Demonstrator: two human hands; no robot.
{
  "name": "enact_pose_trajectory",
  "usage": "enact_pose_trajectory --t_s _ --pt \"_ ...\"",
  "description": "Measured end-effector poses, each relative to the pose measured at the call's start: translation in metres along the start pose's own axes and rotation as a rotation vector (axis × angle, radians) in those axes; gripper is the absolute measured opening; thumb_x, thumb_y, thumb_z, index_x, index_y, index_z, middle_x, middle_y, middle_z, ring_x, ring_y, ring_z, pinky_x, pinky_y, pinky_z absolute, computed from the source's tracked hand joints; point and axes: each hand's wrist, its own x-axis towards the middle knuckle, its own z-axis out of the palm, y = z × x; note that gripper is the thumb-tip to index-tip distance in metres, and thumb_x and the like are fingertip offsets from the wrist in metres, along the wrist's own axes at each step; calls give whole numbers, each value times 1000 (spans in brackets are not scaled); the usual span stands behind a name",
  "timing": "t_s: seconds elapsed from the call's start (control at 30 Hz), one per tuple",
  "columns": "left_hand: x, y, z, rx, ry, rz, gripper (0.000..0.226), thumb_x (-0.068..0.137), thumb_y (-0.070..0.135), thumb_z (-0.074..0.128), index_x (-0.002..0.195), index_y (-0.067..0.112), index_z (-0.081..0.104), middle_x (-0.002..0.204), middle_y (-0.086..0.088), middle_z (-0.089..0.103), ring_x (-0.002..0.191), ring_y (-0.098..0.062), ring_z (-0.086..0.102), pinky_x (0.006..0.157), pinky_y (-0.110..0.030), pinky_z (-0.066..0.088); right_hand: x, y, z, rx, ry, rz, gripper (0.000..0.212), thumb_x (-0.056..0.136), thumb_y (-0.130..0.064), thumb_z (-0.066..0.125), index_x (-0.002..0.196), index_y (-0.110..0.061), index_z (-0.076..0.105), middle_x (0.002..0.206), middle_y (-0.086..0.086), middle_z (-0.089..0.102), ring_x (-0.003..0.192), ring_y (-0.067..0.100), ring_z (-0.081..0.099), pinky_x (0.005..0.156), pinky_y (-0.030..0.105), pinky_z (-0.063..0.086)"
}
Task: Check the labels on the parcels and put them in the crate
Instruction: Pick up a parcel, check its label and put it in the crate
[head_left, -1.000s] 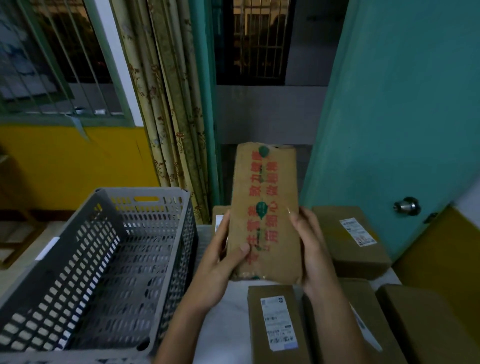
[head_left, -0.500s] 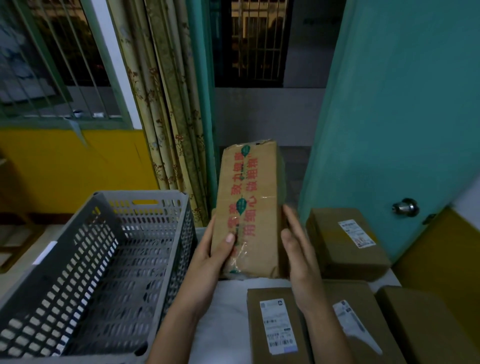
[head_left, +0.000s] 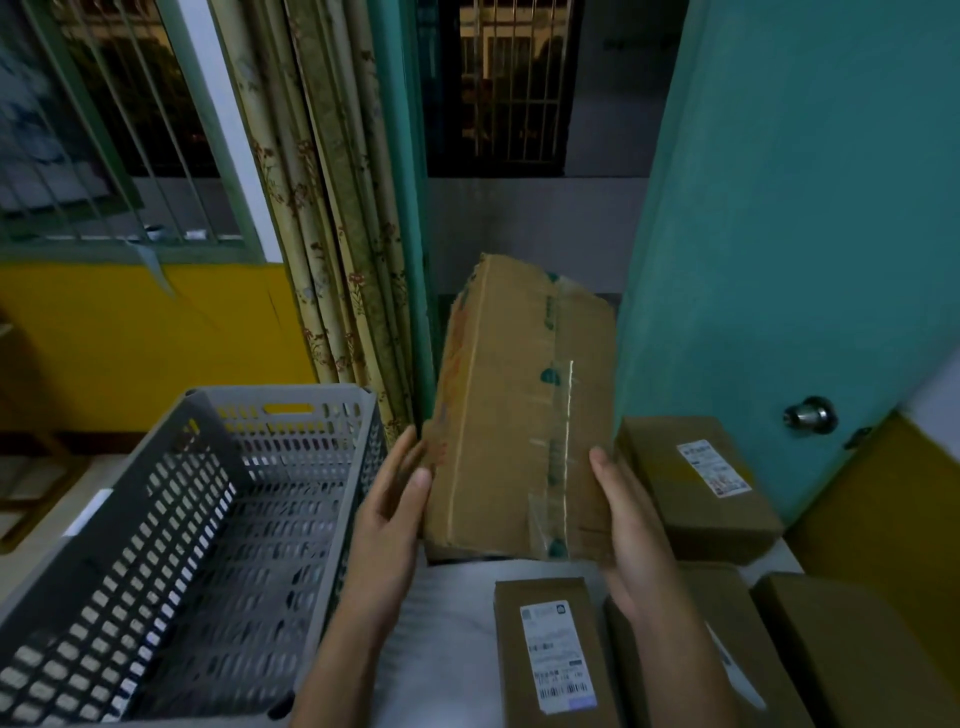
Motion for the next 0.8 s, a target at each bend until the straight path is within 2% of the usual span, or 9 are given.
enact_pose_trajectory --t_s 0.07,0.13,0.2,0.27,0.33,0.43,0.6,0.7,0.8 --pt "2 3 -3 59 31 62 50 97 57 56 144 41 53 141 19 60 127 2 58 105 -32 53 0 -1 -3 -126 33 -88 49 76 -63 67 123 -53 59 120 -11 73 112 16 70 99 48 53" --pt "2 10 -2 49 -49 49 64 91 67 57 147 38 49 142 20 58 129 1 57 103 -29 52 -2 0 -3 -239 -2 -164 42 83 -59 63 124 -60 53 118 -20 72 107 6 70 94 40 55" --pt "2 18 4 64 -125 32 66 83 59 62 145 42 44 134 26 58 119 7 60 88 -16 56 -3 3 0 -312 -55 -199 51 87 -53 61 135 -57 46 123 -18 70 106 3 70 89 36 57" --pt "3 18 10 133 -127 65 68 86 46 65 149 41 41 133 23 62 117 3 63 91 -17 56 -5 7 4 -323 -88 -212 56 88 -50 63 137 -61 40 125 -19 67 108 5 70 89 37 59" --pt "3 14 11 171 -100 98 66 93 35 65 153 35 40 136 19 63 121 -1 62 95 -20 55 -5 9 5 -311 -89 -206 52 87 -49 66 128 -69 41 123 -25 66 111 6 68 90 38 58" --pt "0 7 8 141 -62 67 66 93 34 71 152 37 40 144 18 56 126 -1 58 97 -18 53 -4 6 3 -295 -42 -188 46 80 -54 66 122 -58 48 121 -18 67 111 10 67 93 40 55" --pt "1 13 13 161 -7 32 56 84 64 71 129 40 49 130 10 61 110 -3 65 86 -27 58 -3 1 11 -276 193 -224 55 72 -69 63 106 -26 57 104 2 69 95 19 69 82 38 56" --pt "6 8 15 205 41 50 56 86 67 62 135 42 53 126 14 66 111 -3 67 95 -40 58 -3 5 15 -336 184 -246 43 76 -65 62 104 -33 57 102 -3 69 90 11 70 81 36 57" --pt "7 1 12 291 38 61 69 79 82 57 138 48 53 133 11 63 121 -10 63 103 -48 53 -1 9 13 -365 164 -210 37 78 -74 57 101 -44 55 102 -6 70 94 13 70 91 50 57"
